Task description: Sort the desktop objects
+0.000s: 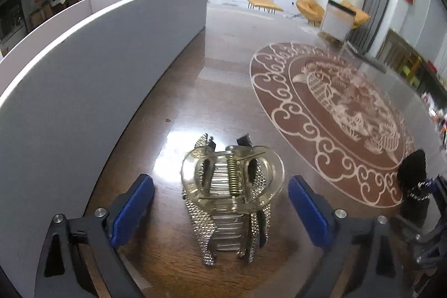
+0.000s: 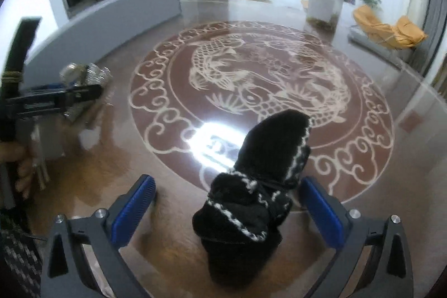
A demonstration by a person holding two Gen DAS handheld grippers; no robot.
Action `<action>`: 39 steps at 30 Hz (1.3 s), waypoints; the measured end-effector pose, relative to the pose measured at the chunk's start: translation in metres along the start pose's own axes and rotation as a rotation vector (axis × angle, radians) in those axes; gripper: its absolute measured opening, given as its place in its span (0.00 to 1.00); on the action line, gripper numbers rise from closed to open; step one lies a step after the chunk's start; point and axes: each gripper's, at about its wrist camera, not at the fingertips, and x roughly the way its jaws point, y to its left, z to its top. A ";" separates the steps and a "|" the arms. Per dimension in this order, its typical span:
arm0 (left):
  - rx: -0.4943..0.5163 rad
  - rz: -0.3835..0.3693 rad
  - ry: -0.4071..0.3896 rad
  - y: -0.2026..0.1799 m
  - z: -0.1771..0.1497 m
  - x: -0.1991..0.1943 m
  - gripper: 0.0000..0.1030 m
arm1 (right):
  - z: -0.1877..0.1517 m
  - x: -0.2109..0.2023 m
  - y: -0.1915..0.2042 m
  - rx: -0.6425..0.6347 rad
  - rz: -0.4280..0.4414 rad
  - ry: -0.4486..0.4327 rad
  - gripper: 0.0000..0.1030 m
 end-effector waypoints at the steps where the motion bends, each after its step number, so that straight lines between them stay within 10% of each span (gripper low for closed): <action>1: 0.023 0.015 0.014 -0.005 0.001 0.003 1.00 | 0.000 0.001 0.000 0.010 -0.006 0.001 1.00; 39: 0.057 0.034 0.028 -0.013 0.002 0.007 1.00 | 0.002 0.002 -0.002 0.013 -0.012 0.001 1.00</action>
